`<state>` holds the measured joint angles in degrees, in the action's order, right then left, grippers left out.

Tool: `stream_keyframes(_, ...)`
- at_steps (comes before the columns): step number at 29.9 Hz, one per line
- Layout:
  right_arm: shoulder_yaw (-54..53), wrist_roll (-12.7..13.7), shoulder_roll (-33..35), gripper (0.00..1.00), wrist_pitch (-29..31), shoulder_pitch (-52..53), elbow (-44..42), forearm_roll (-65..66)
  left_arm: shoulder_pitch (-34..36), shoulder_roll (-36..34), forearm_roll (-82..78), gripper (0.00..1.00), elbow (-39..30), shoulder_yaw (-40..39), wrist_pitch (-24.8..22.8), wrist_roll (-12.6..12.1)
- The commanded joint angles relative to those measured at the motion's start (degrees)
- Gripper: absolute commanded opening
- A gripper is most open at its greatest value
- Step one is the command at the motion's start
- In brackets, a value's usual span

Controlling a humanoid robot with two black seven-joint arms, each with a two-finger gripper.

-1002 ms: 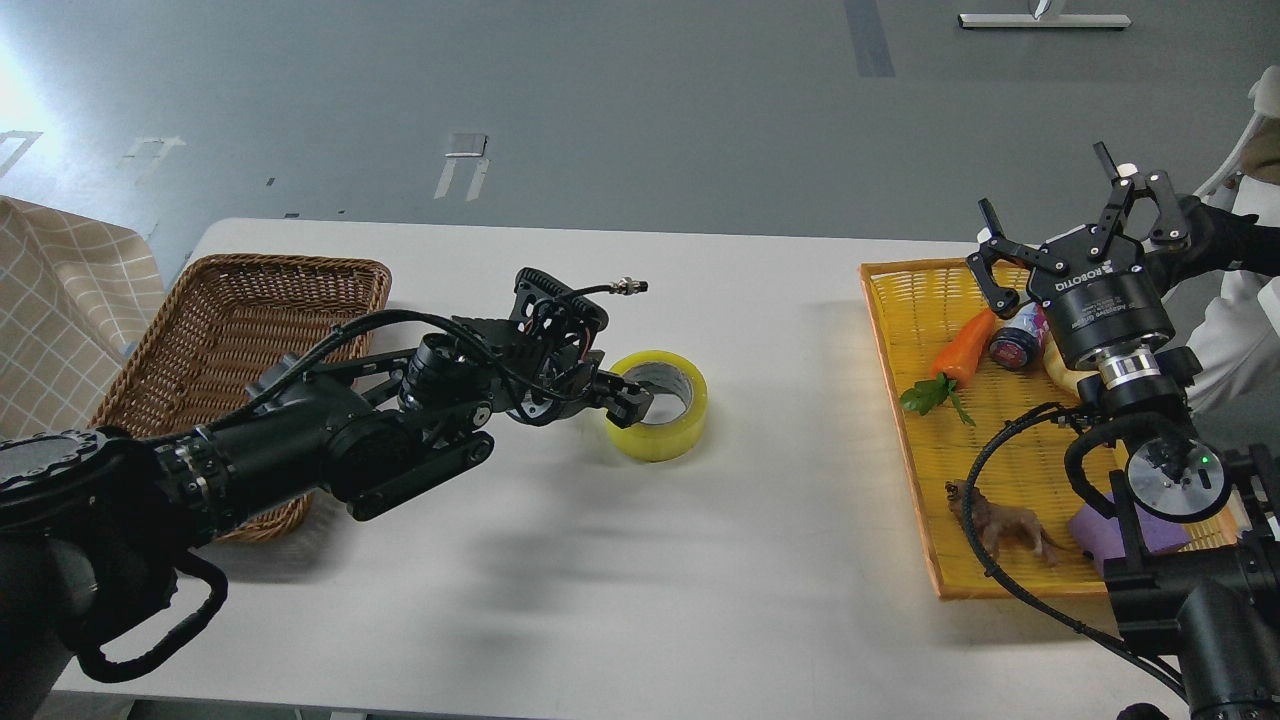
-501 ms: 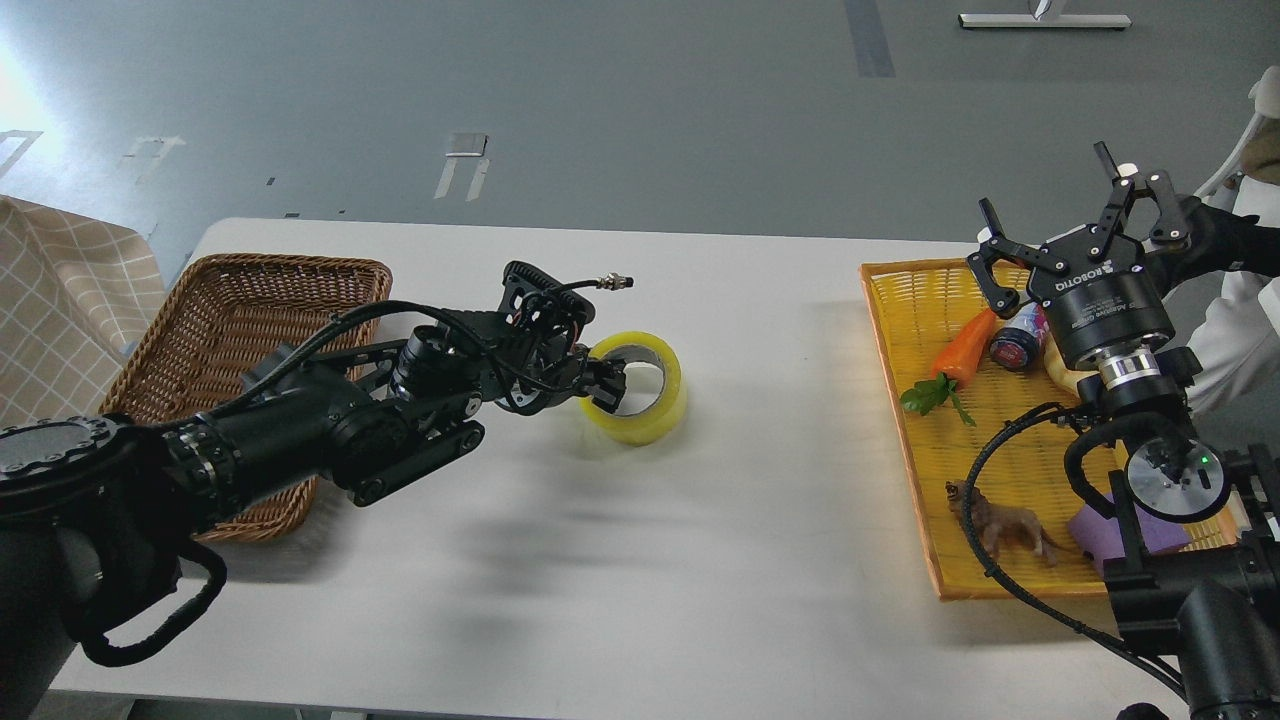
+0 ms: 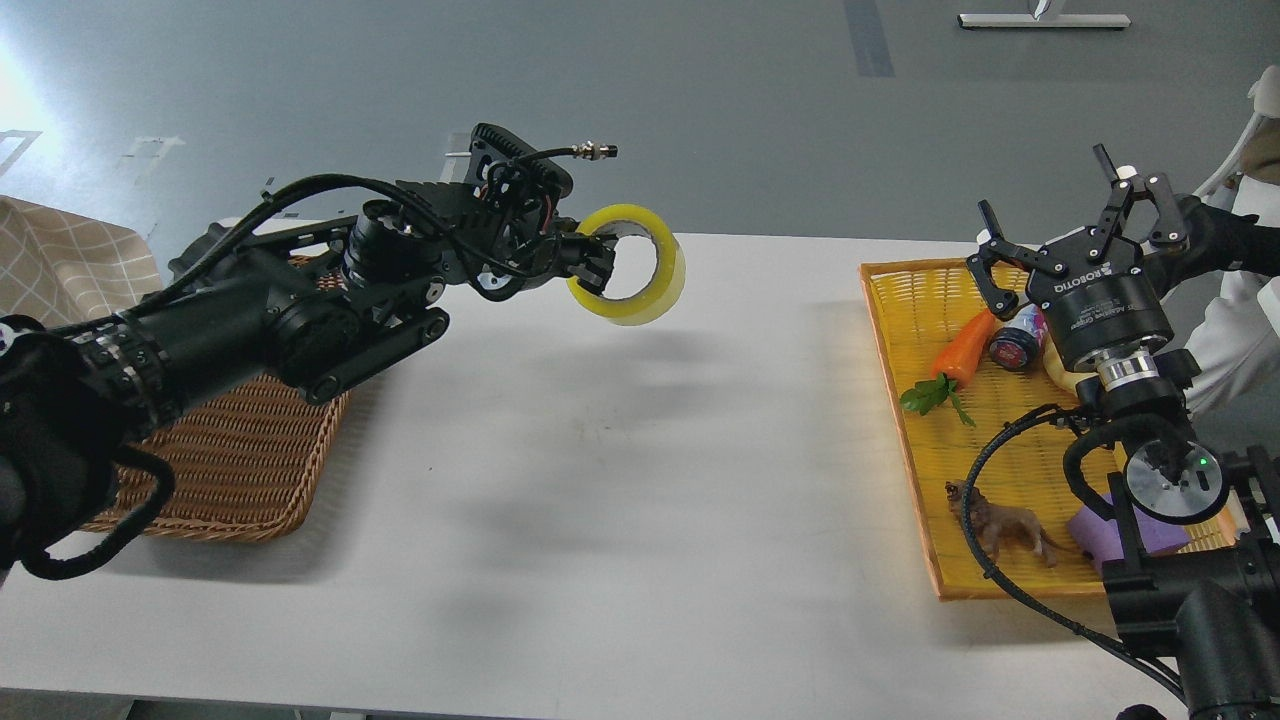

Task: Place and transfer tape with both arms
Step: 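Lift the tape roll and carry it over the wicker basket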

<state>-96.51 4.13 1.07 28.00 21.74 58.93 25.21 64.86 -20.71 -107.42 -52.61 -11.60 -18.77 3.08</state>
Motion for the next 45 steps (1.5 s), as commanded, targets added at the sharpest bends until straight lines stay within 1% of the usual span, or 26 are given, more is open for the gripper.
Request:
stream_keyframes(1, -0.1, 0.0, 0.1, 0.98, 0.0, 0.1, 0.1, -0.2, 0.6, -4.1, 0.5, 0.0, -2.9, 0.3, -0.6, 0.3)
stream_keyframes(6, -0.1, -0.5, 0.1, 0.98, 0.0, 0.1, 0.0, -0.2, 1.0, -12.8, 0.5, 0.0, -8.2, 0.2, -2.4, 0.7)
stream_keyframes(8, -0.1, -0.5, 0.1, 0.98, 0.0, 0.1, 0.0, -0.1, 1.2, -15.9, 0.5, 0.0, -9.7, 0.1, -3.2, 1.8)
stream_keyframes(13, -0.1, -0.5, 0.0, 0.98, 0.0, 0.1, 0.0, -0.1, 1.5, -22.0, 0.5, 0.0, -10.3, 0.3, -3.6, 3.9)
stream_keyframes(19, 0.0, -0.5, 0.0, 0.98, 0.0, 0.1, -0.4, -0.1, 0.9, -27.3, 0.6, 0.0, -10.7, 0.2, -4.7, 4.6)
stream_keyframes(23, 0.0, -0.5, 0.0, 0.98, 0.0, 0.1, -0.4, -0.1, 0.4, -28.9, 1.2, 0.0, -10.6, 0.4, -4.8, 5.3)
stream_keyframes(27, 0.0, -0.5, -0.1, 0.98, 0.0, 0.1, -0.5, -0.1, -2.6, -30.4, 1.5, 0.0, -9.8, 0.5, -4.3, 5.4)
stream_keyframes(33, 0.1, -0.5, -0.1, 0.98, 0.0, 0.1, -1.2, -0.1, -7.2, -31.4, 4.1, 0.0, -6.5, 0.5, -3.9, 5.4)
stream_keyframes(36, 0.1, -0.5, -0.1, 0.98, 0.0, 0.1, -1.4, -0.1, -7.9, -32.0, 4.8, 0.0, -6.5, 0.7, -3.9, 5.4)
stream_keyframes(37, 0.1, -0.5, -0.2, 0.98, 0.0, 0.1, -1.4, -0.1, -8.3, -32.5, 4.8, 0.0, -6.4, 0.6, -4.0, 5.1)
stream_keyframes(40, 0.1, -0.5, -0.3, 0.98, 0.0, 0.1, -1.4, -0.1, -10.6, -34.5, 4.9, 0.0, -6.2, 0.5, -3.8, 4.8)
stream_keyframes(45, 0.4, -0.6, -0.5, 0.98, 0.0, 0.1, -1.7, -0.1, -13.5, -35.7, 4.9, 0.0, -2.6, 0.6, -3.0, 5.6)
